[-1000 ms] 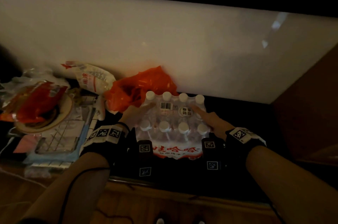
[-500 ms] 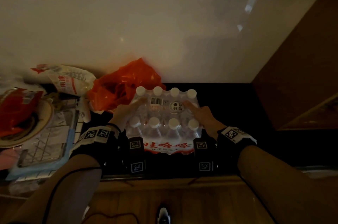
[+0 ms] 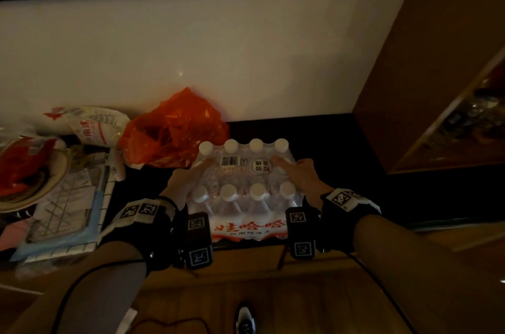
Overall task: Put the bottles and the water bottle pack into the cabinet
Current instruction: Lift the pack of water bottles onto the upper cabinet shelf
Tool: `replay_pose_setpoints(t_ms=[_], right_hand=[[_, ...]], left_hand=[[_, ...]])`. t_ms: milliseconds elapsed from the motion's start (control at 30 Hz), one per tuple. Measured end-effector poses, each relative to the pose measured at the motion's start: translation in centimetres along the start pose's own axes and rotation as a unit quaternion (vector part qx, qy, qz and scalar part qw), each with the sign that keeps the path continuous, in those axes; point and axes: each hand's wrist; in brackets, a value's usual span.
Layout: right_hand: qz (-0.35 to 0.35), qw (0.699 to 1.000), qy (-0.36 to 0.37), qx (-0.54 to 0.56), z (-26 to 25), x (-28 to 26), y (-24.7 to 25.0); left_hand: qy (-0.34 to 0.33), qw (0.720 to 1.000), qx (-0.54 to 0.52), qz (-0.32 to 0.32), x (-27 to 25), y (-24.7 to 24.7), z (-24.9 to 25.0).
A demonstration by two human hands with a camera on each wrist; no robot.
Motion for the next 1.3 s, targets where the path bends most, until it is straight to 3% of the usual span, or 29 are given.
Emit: replay_pose_setpoints(t_ms=[333,567,733,867,1067,1300], right_hand=[[-0.044,0.996,-0.022,0.081,6.8,-6.0,16.9],[0.061,0.988,-0.051,0.129,12.3,-10.9,30.7],[0.125,0.981,-0.031,0.145,15.7,-12.6,39.5],[0.193,0.964,0.006,0.183,15.2,-15.6,44.5],[0.264,0.932,0.02,0.248,12.1,-17.1,50.5],[0.288,0.919,0.063,0.262,6.1,-18.4,56.1]], left_hand=[[-0.002,0.999,0.049,-0.023,-9.3,-12.9,-0.5],[-0.081,0.978,0.039,-0.191,-18.7,-24.1,1.3],[-0.083,0.976,0.068,-0.188,-20.5,-32.5,2.1],[-0.142,0.968,0.071,-0.194,-25.3,-36.4,4.7],[-0.188,0.953,0.057,-0.229,-27.9,-40.5,10.8],[-0.27,0.933,0.064,-0.227,-30.7,-43.3,20.3]])
Point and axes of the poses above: each hand's wrist, its own x-axis towards the middle knuckle, its own y-axis out of the back of the hand, z = x × y
